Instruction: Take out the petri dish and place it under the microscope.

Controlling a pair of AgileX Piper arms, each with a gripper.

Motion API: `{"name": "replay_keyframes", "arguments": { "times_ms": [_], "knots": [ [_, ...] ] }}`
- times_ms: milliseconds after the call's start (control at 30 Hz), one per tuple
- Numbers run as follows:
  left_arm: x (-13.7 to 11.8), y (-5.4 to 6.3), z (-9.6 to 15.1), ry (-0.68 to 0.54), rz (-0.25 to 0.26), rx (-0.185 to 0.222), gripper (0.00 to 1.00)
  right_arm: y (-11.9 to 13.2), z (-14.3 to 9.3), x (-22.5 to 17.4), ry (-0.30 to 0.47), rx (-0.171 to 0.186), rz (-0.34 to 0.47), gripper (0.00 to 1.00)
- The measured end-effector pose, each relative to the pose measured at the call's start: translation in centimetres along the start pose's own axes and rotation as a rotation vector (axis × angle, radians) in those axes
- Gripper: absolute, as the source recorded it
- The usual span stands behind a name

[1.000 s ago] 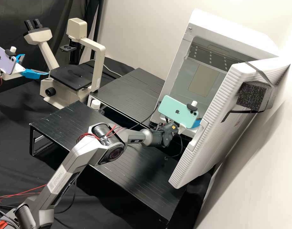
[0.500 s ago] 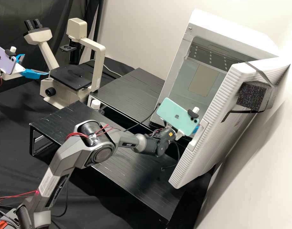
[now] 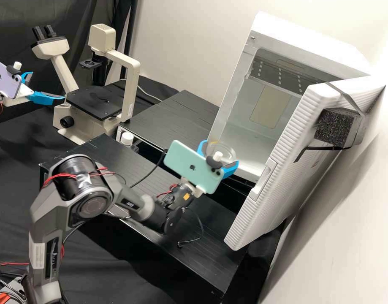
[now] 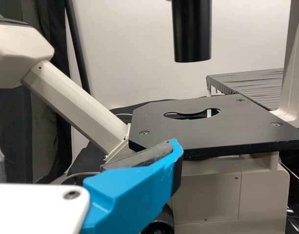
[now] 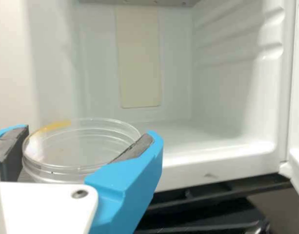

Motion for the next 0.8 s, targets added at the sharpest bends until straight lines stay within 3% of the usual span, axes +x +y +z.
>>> {"name": "replay_keyframes", "arguments": {
  "times_ms": [133,367,633,800],
  "knots": [
    [0.0,0.0,0.0,0.000,0.000,0.000,1.00,-1.1,-0.8,-3.1,0.015,0.004,-0.037,0.00],
    [0.0,0.0,0.0,0.000,0.000,0.000,1.00,-2.6,-2.9,-8.6,0.044,-0.022,-0.115,0.00],
    [0.0,0.0,0.0,0.000,0.000,0.000,1.00,-3.2,-4.4,-12.0,0.056,-0.014,-0.110,0.00],
    [0.0,0.0,0.0,0.000,0.000,0.000,1.00,-4.9,-6.9,-13.9,0.164,-0.014,-0.153,0.00]
  ]
}}
